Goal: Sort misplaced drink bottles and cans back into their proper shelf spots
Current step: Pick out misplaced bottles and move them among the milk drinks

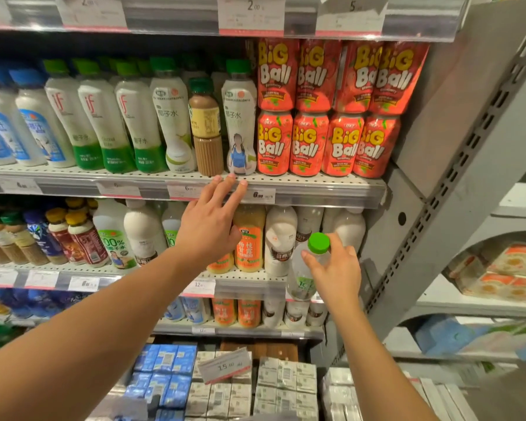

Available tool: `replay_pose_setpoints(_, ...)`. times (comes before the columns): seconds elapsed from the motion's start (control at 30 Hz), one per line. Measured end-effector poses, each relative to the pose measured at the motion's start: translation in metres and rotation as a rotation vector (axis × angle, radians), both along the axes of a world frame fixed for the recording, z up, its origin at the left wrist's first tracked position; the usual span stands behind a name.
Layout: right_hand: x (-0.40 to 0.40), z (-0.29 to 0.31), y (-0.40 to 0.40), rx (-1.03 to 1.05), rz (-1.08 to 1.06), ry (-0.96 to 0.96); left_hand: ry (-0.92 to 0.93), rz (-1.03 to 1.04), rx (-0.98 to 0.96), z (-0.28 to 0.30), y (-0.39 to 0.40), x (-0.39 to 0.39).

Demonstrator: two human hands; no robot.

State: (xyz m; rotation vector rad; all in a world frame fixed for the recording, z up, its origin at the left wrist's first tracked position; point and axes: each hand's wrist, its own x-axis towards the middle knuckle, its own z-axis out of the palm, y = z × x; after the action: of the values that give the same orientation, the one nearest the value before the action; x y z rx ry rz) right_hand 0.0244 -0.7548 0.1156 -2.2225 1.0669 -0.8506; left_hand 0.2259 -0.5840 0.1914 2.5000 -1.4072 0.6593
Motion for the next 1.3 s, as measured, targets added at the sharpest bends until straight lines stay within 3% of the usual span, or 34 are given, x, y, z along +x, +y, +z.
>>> replay_pose_setpoints(0.3, -0.036, -0.021, 0.057, 0.031, -0.006, -0.077, 0.068, -0.04, -0.047, 0.003, 0.003, 0.0)
replay_pose_setpoints(0.5, -0.03, -0.025, 0.101, 0.022, 0.009, -0.039, 0.161, -0.095, 0.095, 0.037, 0.014, -0.002)
replay_pose_setpoints(0.73, -0.008, -0.007, 0.15, 0.035, 0.035, -0.038, 0.284, -0.272, -0.002, 0.037, 0.101, 0.034)
replay_pose_setpoints(0.87, 0.008, -0.002, 0.175, 0.033, 0.028, -0.007, 0.498, -0.149, 0.047, -0.007, 0.153, 0.077)
replay_pose_setpoints(1.07, 0.028, 0.006, 0.209, 0.061, -0.004, 0.025, 0.614, 0.098, -0.053, -0.038, 0.187, 0.137)
replay_pose_setpoints(1.3, 0.044, 0.021, 0.24, 0.095, 0.006, 0.012, 0.762, 0.094, -0.206, -0.034, 0.166, 0.174)
